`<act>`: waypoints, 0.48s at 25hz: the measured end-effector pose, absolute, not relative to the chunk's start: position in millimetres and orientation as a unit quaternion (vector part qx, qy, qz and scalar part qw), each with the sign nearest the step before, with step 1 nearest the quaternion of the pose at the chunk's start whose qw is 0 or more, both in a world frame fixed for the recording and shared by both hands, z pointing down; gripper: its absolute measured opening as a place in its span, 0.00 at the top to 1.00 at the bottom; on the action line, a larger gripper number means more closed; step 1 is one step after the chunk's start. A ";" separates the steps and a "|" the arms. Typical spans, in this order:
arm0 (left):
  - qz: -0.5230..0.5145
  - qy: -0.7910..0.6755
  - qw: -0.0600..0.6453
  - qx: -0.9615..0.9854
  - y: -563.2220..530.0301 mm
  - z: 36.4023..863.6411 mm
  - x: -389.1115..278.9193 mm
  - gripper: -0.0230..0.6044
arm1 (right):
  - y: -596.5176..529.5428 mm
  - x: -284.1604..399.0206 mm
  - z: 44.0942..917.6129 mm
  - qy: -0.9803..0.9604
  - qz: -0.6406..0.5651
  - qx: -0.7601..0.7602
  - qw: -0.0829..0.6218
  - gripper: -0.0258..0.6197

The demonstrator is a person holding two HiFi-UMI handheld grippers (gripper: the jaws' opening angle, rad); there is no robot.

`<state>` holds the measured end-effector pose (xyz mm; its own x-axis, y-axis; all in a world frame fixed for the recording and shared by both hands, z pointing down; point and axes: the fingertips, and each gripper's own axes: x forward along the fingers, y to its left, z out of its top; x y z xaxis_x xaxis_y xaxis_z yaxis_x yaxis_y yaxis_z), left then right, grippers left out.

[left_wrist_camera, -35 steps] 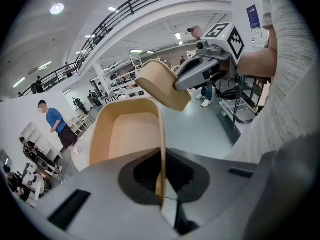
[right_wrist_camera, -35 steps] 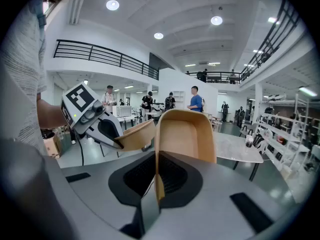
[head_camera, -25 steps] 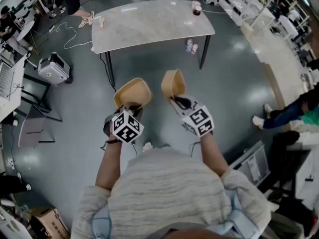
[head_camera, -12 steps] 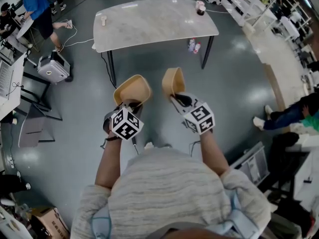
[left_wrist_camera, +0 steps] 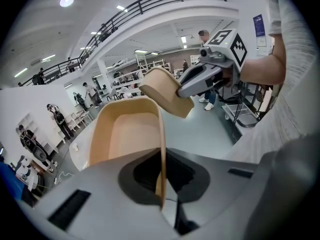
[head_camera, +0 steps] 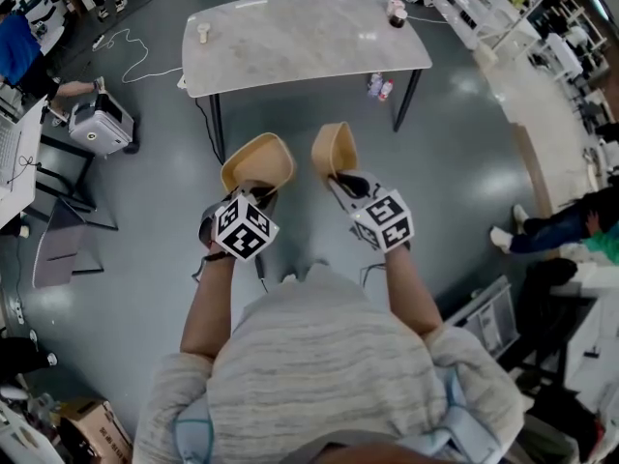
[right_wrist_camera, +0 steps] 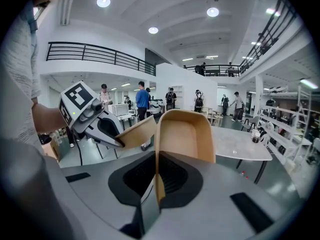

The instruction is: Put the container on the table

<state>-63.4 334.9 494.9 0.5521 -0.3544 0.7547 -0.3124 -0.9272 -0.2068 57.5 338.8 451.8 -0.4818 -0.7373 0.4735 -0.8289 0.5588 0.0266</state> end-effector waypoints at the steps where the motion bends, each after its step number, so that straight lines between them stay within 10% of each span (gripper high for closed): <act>1: -0.434 0.188 0.024 -0.881 333.0 494.9 -63.0 0.96 | 336.1 57.8 451.2 -0.855 0.104 0.458 0.221 0.93; 12: -0.437 0.202 0.022 -0.876 261.0 497.3 -46.6 0.96 | 256.0 78.3 452.3 -0.862 0.098 0.447 0.219 0.93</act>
<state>-46.6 261.0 497.3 0.5369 -0.3733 0.7566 -0.3350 -0.9174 -0.2149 78.3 256.0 452.3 -0.5041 -0.7276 0.4654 -0.8138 0.5806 0.0262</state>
